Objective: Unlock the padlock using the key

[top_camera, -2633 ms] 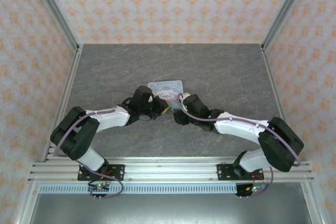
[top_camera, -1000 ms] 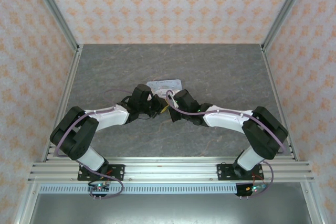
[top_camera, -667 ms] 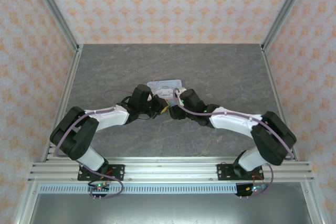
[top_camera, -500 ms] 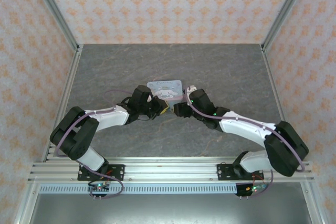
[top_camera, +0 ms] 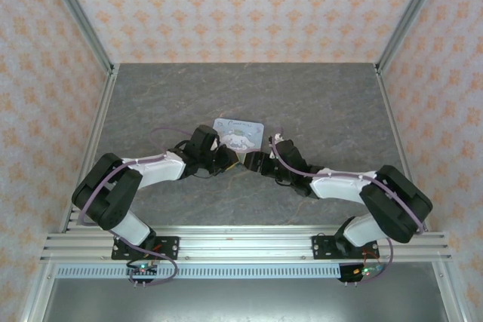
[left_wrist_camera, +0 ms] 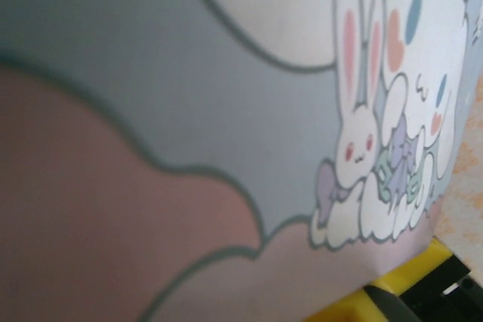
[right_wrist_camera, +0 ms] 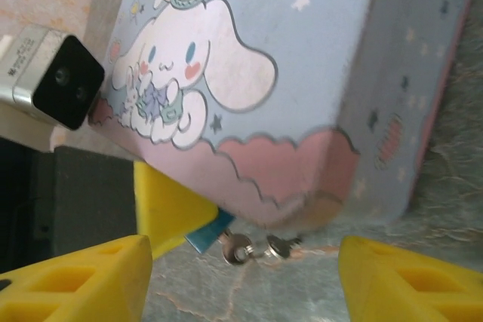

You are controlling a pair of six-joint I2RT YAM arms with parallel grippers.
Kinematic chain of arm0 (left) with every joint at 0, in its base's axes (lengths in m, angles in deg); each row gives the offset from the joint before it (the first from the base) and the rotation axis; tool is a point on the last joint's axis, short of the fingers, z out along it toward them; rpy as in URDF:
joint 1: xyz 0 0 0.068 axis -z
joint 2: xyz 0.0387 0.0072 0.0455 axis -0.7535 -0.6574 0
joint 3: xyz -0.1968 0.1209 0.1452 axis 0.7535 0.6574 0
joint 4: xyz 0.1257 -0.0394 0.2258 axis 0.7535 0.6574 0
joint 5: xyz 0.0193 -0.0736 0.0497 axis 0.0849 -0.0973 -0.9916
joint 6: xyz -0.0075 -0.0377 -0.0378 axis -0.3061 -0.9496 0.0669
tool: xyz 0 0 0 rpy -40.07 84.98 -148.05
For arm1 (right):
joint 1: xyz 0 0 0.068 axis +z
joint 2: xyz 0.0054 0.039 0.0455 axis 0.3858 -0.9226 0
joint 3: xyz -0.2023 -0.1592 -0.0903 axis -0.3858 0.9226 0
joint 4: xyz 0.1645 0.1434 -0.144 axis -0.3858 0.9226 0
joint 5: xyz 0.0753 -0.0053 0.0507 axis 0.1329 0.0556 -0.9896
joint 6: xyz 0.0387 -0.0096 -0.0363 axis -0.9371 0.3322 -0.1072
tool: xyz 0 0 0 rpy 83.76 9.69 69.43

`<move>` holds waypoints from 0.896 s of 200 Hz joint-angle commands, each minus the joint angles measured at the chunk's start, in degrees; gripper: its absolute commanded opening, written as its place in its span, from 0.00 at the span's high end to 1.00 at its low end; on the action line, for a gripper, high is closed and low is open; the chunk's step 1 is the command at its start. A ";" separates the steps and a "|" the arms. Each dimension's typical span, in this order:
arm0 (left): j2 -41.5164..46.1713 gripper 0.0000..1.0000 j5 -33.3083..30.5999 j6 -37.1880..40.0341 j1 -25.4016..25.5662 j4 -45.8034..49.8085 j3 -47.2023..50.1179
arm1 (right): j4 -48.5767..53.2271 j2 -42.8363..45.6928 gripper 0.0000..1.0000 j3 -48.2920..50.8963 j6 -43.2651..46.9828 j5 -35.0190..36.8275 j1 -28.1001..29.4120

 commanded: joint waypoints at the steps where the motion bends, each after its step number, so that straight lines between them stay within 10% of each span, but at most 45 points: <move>1: -0.31 0.72 1.11 4.07 0.23 2.15 -0.66 | -8.38 -2.24 0.34 -0.01 -5.14 -0.27 0.55; 117: 8.39 0.22 -2.86 5.92 -0.33 8.63 0.27 | -9.53 -6.60 0.34 -3.11 -6.03 2.82 -1.23; 179: 12.84 0.13 -7.21 7.63 -0.45 15.43 -1.73 | -5.22 -10.07 0.34 -9.98 -3.11 0.03 -5.75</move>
